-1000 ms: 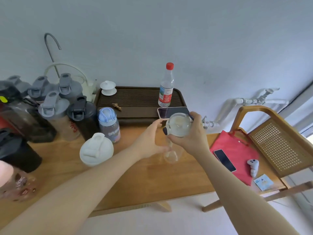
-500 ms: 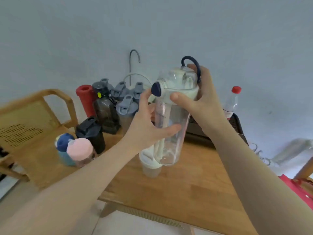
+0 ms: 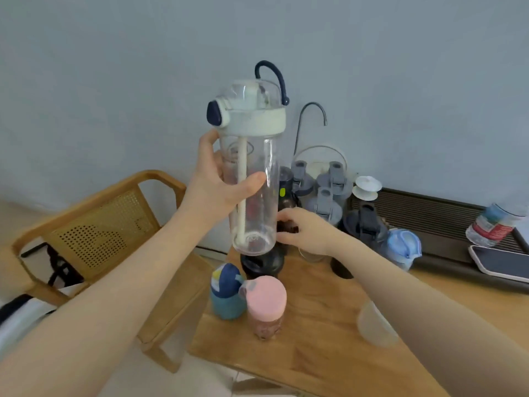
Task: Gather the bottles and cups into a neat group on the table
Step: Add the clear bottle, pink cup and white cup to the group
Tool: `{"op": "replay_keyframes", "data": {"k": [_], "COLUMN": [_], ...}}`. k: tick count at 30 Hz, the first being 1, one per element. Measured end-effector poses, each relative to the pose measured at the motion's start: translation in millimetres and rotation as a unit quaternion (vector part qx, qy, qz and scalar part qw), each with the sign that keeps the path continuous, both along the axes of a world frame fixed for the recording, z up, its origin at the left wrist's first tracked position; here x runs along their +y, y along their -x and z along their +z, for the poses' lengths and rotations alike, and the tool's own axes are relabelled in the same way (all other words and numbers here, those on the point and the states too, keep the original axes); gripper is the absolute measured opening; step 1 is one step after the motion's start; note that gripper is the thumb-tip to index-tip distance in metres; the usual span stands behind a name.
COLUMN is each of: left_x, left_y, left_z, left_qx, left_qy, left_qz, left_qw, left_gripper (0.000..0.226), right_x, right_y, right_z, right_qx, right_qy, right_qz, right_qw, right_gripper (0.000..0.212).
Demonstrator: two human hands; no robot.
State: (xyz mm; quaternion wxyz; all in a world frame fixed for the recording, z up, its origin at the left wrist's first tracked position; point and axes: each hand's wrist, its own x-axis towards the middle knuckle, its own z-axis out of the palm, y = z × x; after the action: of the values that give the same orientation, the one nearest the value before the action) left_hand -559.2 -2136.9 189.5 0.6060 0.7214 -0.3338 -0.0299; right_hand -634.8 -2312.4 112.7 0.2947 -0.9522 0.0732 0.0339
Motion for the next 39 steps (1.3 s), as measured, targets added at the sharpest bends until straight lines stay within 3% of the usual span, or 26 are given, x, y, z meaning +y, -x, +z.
{"op": "replay_keyframes", "data": {"k": [5, 7, 9, 14, 18, 21, 27, 32, 36, 39], "left_x": [18.8, 21.2, 23.6, 25.8, 20.4, 16.0, -2.5, 5.9, 20.0, 11.7], "left_y": [-63.3, -80.5, -93.6, -116.8, -115.3, -114.3, -110.4, -116.9, -127.3, -126.1], "left_z": [-30.7, -44.8, -61.1, -117.1, -148.9, -167.8, -190.2, -176.7, -134.7, -112.3], "left_qx": [0.017, 0.023, 0.042, 0.113, 0.12, 0.129, 0.137, 0.141, -0.027, -0.198], "left_qy": [-0.049, -0.072, -0.104, -0.192, -0.211, -0.221, -0.233, -0.255, -0.245, -0.23], "left_qz": [-0.011, -0.026, -0.045, -0.156, -0.237, -0.281, -0.294, -0.309, -0.297, -0.351], "left_qw": [0.999, 0.997, 0.993, 0.962, 0.941, 0.925, 0.917, 0.905, 0.922, 0.886], "left_gripper": [0.077, 0.069, 0.064, 0.082, 0.063, 0.063, 0.091, 0.103, 0.116, 0.105], "right_x": [33.1, 41.2, 45.7, 37.0, 20.5, 15.3, 22.1, 30.8, 33.3, 35.4], "right_y": [-32.7, -38.7, -42.8, -37.2, -21.5, -15.3, -12.3, -14.5, -13.5, -15.1], "right_z": [-35.4, -41.5, -43.1, -35.0, -31.9, -33.3, -37.6, -35.3, -36.2, -38.1], "right_qx": [0.132, 0.151, 0.156, 0.153, 0.181, 0.182, 0.158, 0.142, 0.13, 0.138], "right_qy": [0.004, 0.054, 0.115, 0.18, 0.184, 0.146, 0.132, 0.143, 0.107, 0.088], "right_qz": [-0.034, -0.045, -0.057, -0.088, -0.117, -0.134, -0.147, -0.135, -0.151, -0.18], "right_qw": [0.991, 0.986, 0.979, 0.968, 0.959, 0.963, 0.967, 0.97, 0.974, 0.97], "right_gripper": [0.075, 0.082, 0.077, 0.068, 0.067, 0.065, 0.063, 0.074, 0.092, 0.106]}}
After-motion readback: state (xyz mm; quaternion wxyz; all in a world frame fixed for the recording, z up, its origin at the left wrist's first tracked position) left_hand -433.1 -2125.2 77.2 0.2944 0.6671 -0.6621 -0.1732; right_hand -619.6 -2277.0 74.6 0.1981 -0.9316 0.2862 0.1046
